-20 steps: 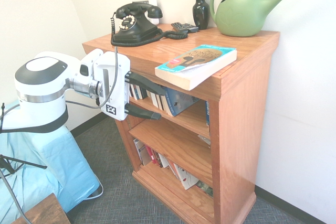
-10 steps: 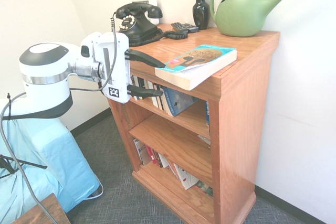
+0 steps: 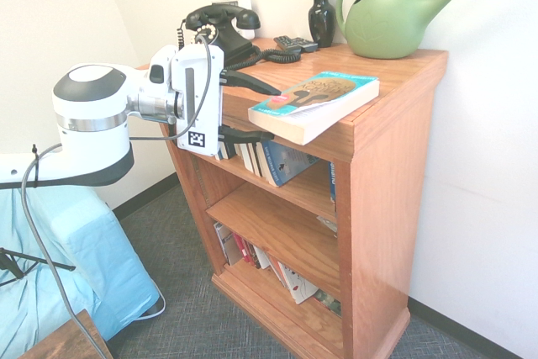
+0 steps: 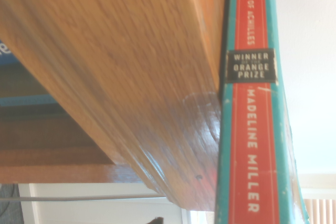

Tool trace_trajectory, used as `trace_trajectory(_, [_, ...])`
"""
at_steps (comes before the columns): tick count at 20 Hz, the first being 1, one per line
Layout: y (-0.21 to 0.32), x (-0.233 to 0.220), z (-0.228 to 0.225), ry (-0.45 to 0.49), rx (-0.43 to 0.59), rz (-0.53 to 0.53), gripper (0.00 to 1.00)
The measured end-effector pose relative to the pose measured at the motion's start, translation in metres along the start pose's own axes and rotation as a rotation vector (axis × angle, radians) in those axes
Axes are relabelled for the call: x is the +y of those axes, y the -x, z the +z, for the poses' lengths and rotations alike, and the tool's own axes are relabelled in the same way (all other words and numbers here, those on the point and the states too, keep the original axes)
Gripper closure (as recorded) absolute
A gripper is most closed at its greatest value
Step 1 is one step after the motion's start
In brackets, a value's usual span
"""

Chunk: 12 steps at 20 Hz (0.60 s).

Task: Organize the shelf

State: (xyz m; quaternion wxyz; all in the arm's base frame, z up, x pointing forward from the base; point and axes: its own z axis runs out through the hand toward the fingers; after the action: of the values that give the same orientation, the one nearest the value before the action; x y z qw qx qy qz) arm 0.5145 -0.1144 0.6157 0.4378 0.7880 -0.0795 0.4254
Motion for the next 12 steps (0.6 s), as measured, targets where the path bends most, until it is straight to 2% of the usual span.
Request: trace_trajectory(12, [0.007,0.009,0.044,-0.015,-0.013,0.008,0.0])
